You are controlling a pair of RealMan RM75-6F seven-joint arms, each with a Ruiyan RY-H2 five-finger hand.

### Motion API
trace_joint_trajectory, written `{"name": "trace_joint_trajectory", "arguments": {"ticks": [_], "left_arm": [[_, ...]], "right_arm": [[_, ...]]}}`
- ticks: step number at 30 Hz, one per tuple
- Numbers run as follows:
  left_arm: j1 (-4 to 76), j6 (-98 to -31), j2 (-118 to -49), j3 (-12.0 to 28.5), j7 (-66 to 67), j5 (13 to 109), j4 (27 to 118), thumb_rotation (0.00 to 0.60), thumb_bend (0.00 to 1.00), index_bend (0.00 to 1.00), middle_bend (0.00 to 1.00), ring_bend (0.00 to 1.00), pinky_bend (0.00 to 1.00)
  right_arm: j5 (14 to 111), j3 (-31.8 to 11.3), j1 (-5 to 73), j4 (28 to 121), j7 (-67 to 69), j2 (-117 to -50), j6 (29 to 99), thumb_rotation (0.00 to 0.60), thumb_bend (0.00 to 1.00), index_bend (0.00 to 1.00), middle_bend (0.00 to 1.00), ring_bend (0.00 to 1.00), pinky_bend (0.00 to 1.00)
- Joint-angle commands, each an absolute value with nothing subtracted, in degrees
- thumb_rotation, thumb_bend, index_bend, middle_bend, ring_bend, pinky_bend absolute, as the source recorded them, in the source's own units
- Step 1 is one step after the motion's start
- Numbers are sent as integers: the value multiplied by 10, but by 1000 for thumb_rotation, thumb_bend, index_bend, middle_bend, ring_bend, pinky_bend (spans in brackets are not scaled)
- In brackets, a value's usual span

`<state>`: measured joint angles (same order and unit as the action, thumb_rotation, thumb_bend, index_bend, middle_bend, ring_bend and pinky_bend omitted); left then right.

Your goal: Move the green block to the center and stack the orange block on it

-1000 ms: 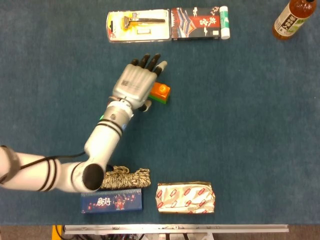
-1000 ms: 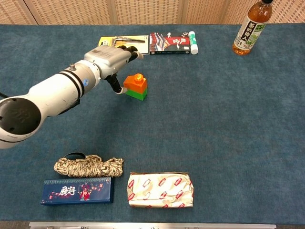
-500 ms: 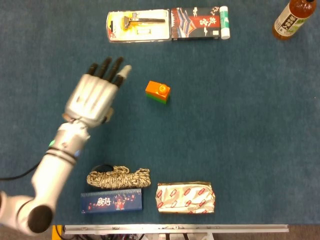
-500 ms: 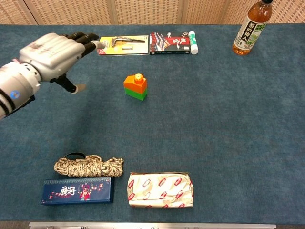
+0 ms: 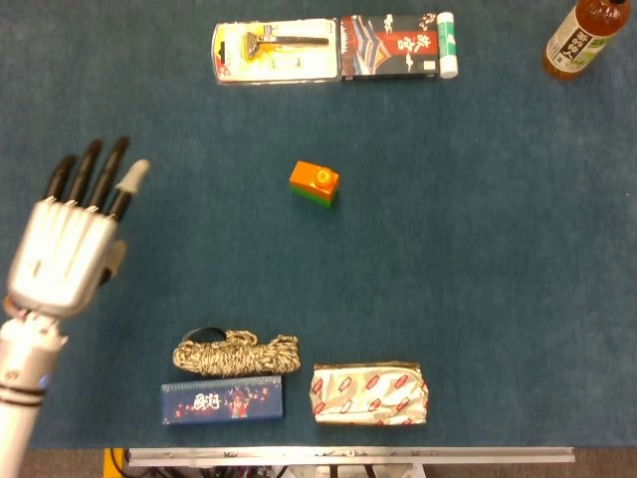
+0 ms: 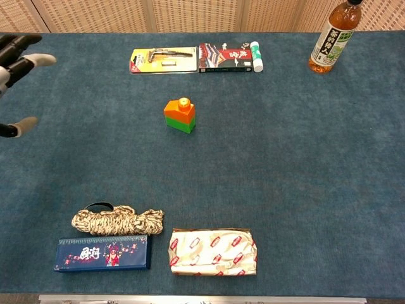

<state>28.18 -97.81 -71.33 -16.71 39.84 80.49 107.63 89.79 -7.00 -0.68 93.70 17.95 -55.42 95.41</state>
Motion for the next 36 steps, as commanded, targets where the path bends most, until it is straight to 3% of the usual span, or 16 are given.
{"name": "trace_joint_trajectory", "arguments": {"ticks": [1,8,14,25,36], "left_arm": [[231,-1011,-726,-174,382,838,1028,600,262,132,0,0,160],[165,-1031,-748,-170,322,870,947,600,262,149,0,0,160],[138,-1033,-744,-136,227,879,896,600,262,181,10,0,160],[119,-997,-720,-76,132,856,861,600,262,206,25,0,160],[105,-974,-716,-34,114,837,853,600,262,213,28,0,160]], "right_arm": [[895,-68,0,940,168,-557,942,600,283,307,203,2,22],[889,-66,8,944,150,-561,925,600,283,307,203,2,22],[882,-64,14,947,125,-567,912,600,283,307,203,2,22],[824,-79,17,950,-52,-600,905,600,285,307,203,2,22],[777,-88,49,930,-77,-620,839,600,285,307,203,2,22]]}}
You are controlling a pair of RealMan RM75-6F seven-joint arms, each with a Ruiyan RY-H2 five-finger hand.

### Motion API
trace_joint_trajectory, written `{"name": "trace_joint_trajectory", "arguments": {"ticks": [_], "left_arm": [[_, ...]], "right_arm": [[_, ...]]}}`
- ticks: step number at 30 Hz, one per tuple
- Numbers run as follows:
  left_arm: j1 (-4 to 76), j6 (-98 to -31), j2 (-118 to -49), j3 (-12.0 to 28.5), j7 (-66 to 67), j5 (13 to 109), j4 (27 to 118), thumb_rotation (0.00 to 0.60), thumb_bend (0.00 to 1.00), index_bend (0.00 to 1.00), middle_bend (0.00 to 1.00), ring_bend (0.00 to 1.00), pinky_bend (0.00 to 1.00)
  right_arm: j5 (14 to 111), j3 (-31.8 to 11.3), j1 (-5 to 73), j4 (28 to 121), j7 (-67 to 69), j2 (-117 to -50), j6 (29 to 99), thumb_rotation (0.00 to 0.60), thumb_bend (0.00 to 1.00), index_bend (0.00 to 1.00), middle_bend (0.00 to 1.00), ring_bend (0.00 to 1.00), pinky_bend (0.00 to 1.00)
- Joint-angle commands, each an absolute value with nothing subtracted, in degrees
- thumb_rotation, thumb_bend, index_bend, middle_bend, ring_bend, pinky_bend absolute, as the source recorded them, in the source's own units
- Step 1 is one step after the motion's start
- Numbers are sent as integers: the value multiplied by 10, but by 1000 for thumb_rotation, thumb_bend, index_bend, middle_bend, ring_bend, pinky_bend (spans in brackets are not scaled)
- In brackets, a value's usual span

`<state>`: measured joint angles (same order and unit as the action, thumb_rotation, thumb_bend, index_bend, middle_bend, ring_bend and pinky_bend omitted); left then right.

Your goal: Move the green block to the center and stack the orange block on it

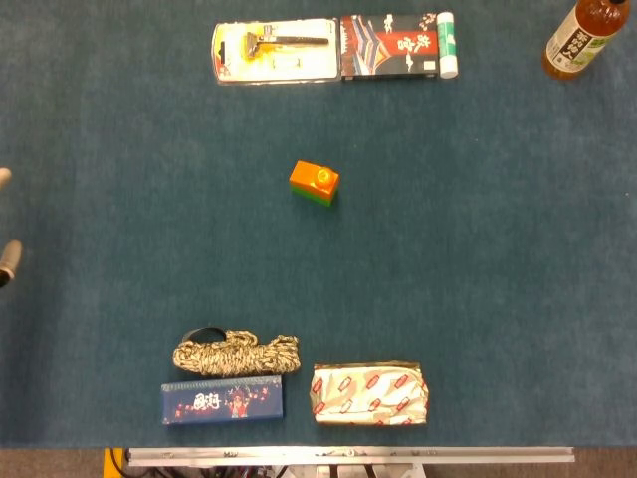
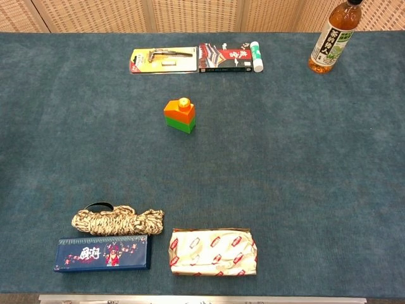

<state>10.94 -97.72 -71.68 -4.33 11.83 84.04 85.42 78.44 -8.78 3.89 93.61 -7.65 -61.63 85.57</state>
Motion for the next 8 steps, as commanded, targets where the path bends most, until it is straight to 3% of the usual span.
{"name": "trace_joint_trajectory", "arguments": {"ticks": [1,8], "left_arm": [[104,-973,-715,-31,112,837,853,600,262,216,29,0,160],[96,-961,-711,-11,98,835,850,600,262,233,36,0,160]], "right_arm": [[776,-88,50,929,-77,-620,834,600,285,307,203,2,22],[762,-87,62,926,-72,-617,805,600,285,307,203,2,22]]}}
